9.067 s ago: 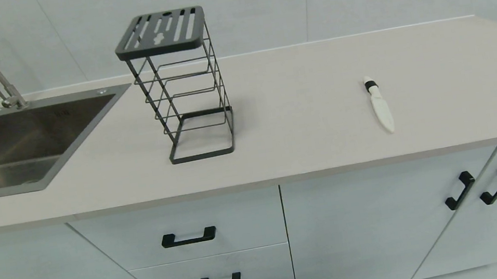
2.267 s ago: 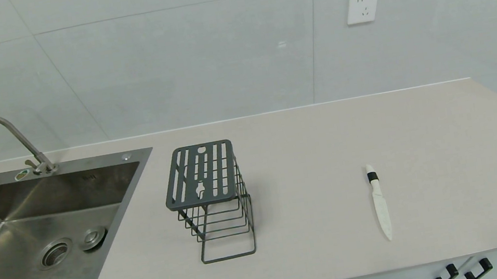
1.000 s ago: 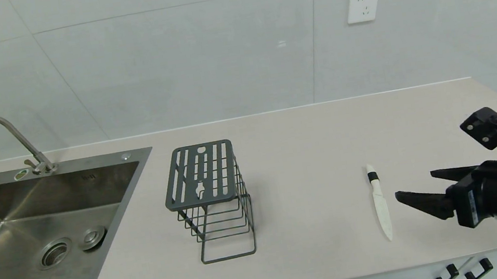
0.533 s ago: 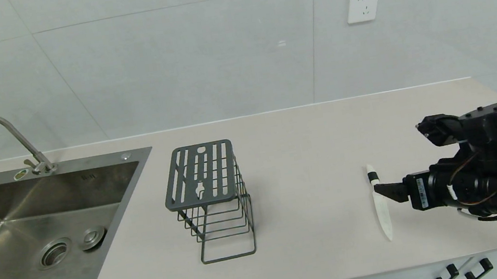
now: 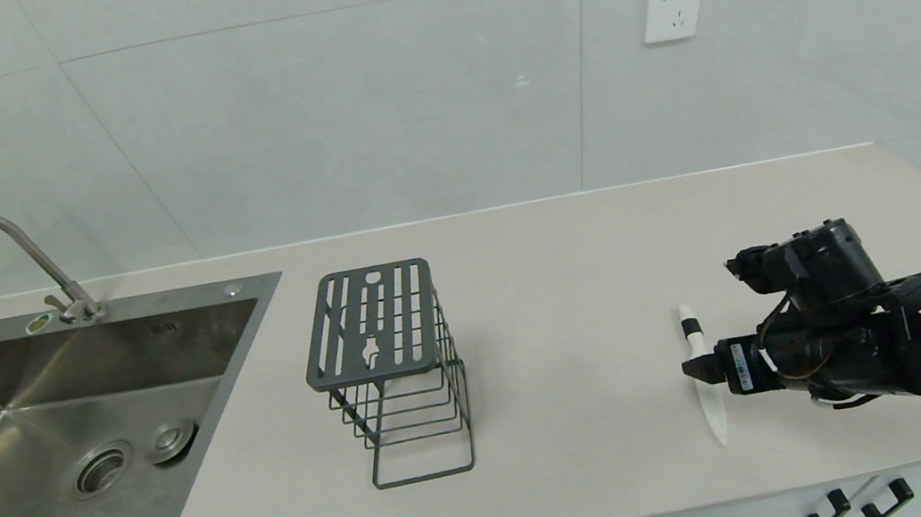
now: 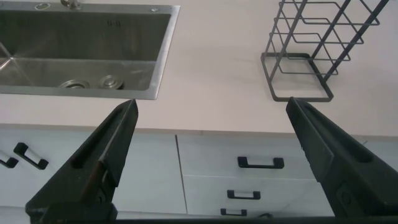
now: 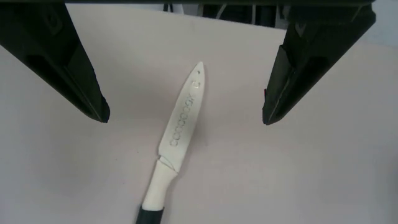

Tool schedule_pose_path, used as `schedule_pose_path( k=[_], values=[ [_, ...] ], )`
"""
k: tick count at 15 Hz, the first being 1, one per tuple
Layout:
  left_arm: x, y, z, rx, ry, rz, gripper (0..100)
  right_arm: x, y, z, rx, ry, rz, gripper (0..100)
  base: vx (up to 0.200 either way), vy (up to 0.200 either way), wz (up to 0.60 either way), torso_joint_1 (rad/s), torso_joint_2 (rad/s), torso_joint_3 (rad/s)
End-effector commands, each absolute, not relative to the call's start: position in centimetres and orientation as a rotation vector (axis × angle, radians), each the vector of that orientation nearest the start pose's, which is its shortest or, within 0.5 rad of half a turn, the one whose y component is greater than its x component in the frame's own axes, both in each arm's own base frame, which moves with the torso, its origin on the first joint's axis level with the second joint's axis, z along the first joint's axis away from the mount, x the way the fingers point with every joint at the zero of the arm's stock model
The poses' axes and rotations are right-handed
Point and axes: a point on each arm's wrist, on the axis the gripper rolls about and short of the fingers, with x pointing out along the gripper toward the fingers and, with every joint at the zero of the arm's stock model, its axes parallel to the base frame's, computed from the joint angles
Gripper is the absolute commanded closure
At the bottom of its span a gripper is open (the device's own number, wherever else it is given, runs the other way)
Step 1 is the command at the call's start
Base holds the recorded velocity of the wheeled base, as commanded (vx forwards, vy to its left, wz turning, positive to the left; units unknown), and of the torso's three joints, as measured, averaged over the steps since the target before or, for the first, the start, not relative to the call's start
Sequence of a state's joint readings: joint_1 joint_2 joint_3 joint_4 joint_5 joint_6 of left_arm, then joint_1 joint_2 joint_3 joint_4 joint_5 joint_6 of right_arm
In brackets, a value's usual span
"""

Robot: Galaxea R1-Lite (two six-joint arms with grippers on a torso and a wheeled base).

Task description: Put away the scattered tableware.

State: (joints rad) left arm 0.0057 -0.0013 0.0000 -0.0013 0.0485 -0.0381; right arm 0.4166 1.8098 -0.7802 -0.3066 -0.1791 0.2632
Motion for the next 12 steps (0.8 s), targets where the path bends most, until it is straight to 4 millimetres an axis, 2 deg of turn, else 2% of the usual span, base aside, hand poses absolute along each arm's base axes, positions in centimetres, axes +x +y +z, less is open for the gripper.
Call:
schedule_pose_path(
  k=[1,4,6,9,12],
  values=[
    [-2.3,0.1,7.6,-0.038,-0.003,0.055,0,29.3,11.5,9.4,0.041,0.745,0.098,0,0.000,0.000,0.00,0.000,0.00,0.000],
    [-2.3,0.1,7.6,-0.038,-0.003,0.055,0,30.9,11.7,8.5,0.045,0.705,0.073,0,0.000,0.000,0.00,0.000,0.00,0.000],
    [-2.3,0.1,7.6,-0.038,-0.003,0.055,0,32.0,12.4,8.6,0.050,0.683,0.080,0,0.000,0.000,0.00,0.000,0.00,0.000],
    [-2.3,0.1,7.6,-0.038,-0.003,0.055,0,32.9,12.8,7.7,0.039,0.692,0.070,0,0.000,0.000,0.00,0.000,0.00,0.000],
    [-2.3,0.1,7.6,-0.038,-0.003,0.055,0,33.1,13.4,7.6,0.034,0.690,0.082,0,0.000,0.000,0.00,0.000,0.00,0.000]
  ],
)
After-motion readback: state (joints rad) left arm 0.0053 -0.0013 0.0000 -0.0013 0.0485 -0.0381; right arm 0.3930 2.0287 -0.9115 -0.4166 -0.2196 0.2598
